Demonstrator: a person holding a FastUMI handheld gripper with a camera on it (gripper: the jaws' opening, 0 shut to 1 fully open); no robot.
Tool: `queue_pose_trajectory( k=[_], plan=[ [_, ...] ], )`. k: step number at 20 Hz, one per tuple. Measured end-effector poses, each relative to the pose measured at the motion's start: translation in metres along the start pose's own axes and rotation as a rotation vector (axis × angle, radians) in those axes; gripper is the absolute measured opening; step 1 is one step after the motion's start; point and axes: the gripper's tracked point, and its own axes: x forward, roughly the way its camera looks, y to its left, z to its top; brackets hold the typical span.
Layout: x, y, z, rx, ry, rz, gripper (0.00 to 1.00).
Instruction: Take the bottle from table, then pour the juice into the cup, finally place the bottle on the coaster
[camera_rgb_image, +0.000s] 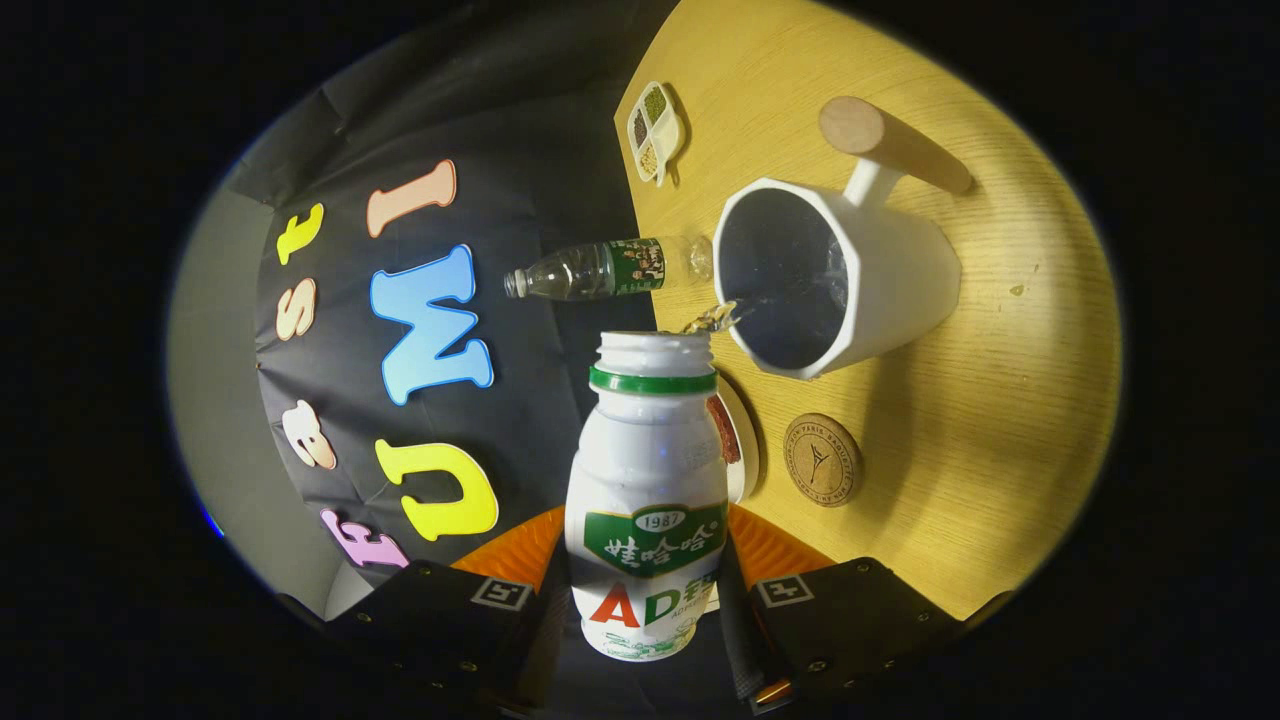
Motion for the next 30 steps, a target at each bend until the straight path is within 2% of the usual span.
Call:
queue_pose_trajectory(
  k=[30],
  plan=[
    [0.007,0.029,0.004,0.147,-0.042,0.032,0.66]
  ],
)
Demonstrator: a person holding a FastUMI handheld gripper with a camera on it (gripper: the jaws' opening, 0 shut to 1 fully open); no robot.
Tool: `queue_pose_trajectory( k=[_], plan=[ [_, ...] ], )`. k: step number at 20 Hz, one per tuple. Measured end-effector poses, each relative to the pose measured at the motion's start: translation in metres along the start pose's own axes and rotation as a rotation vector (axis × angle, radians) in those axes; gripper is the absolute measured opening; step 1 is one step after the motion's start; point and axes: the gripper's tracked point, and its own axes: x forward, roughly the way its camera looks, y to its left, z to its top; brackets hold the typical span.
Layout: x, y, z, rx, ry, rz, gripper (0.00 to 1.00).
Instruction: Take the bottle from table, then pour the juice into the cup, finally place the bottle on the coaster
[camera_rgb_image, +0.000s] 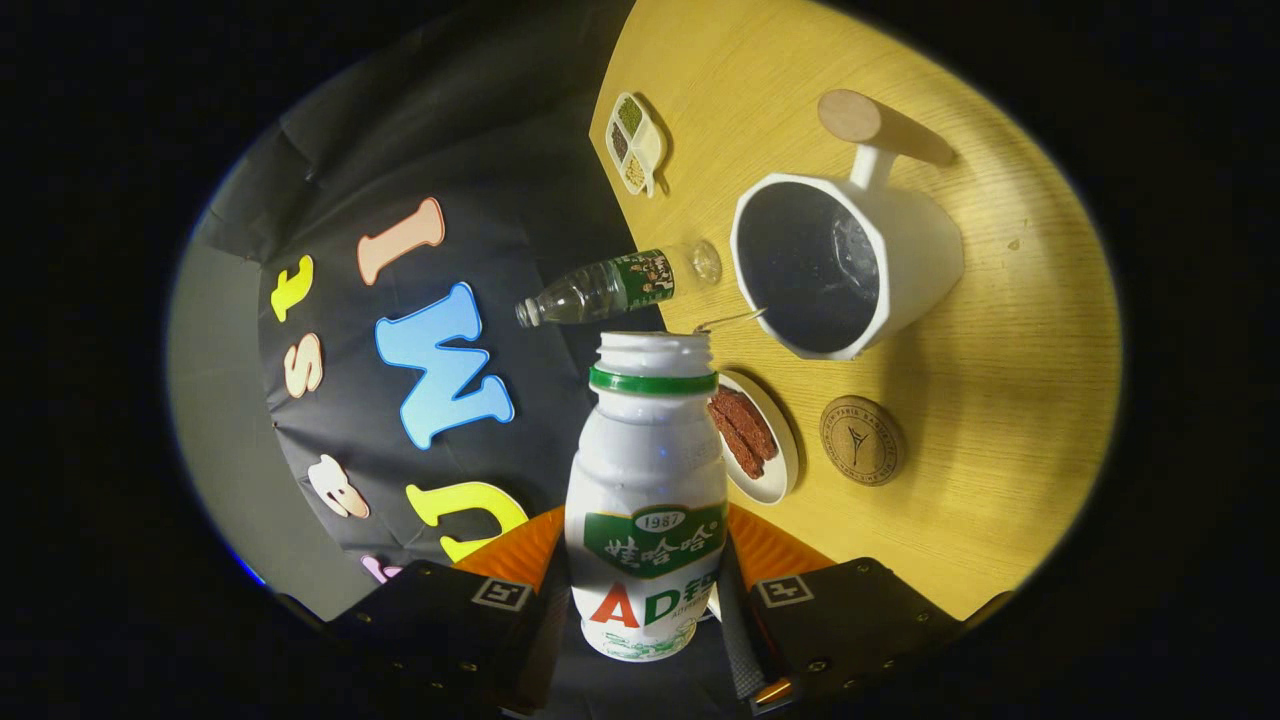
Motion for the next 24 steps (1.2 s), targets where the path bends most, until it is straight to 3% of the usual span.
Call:
queue_pose_trajectory(
  k=[24],
  plan=[
    [0.001,-0.011,0.007,0.112,-0.035,0.065,0.66]
  ],
)
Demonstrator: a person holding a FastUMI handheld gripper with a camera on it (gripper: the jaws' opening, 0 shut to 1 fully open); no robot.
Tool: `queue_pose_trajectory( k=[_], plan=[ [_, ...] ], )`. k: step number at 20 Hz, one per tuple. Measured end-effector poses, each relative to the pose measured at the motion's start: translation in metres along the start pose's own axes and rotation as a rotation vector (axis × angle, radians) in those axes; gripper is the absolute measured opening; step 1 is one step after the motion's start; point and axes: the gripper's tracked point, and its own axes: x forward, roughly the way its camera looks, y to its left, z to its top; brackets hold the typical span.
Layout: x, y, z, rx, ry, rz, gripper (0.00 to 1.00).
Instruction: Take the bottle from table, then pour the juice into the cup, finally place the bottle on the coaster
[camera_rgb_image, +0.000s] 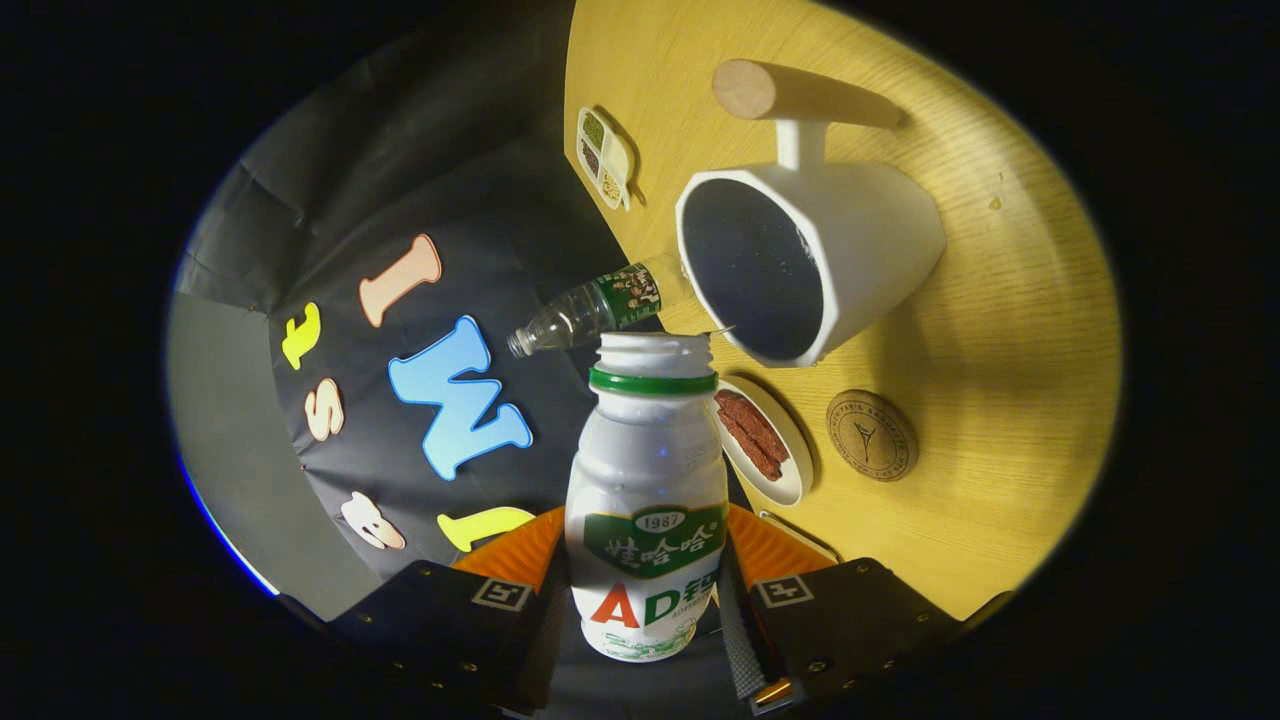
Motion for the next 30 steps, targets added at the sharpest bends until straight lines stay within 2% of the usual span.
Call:
queue_pose_trajectory(
  k=[21,26,30],
  plan=[
    [0.000,0.002,-0.001,-0.033,-0.006,0.001,0.66],
    [0.002,0.001,-0.004,-0.168,0.015,-0.018,0.66],
    [0.000,-0.007,-0.009,-0.438,0.046,-0.048,0.67]
  ],
)
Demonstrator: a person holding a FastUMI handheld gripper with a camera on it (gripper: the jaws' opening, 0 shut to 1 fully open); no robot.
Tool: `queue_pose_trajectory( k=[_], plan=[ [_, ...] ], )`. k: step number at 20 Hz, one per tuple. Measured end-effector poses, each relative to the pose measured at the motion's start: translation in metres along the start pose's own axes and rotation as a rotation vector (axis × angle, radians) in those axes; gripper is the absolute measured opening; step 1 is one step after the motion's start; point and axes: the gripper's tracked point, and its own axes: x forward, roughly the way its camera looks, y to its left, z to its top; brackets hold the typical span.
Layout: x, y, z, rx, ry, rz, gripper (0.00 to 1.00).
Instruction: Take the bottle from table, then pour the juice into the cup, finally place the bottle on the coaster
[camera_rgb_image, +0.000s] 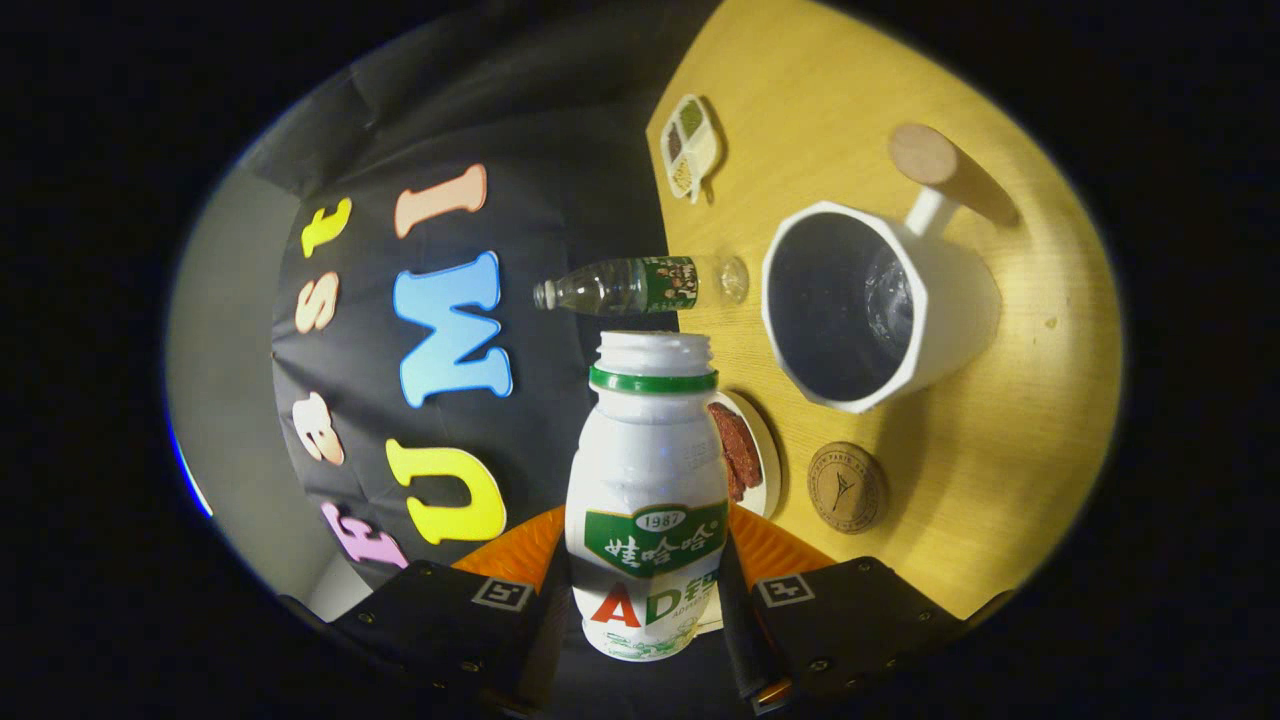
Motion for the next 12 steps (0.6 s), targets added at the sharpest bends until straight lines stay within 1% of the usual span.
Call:
queue_pose_trajectory(
  k=[2,7,9,12],
  plan=[
    [0.001,0.006,0.004,-0.127,-0.005,0.001,0.67],
    [0.003,0.006,0.008,-0.381,-0.026,-0.039,0.67],
    [0.006,0.003,0.004,-0.482,-0.010,-0.056,0.67],
    [0.011,-0.009,-0.006,-0.685,0.030,-0.099,0.67]
  ],
)
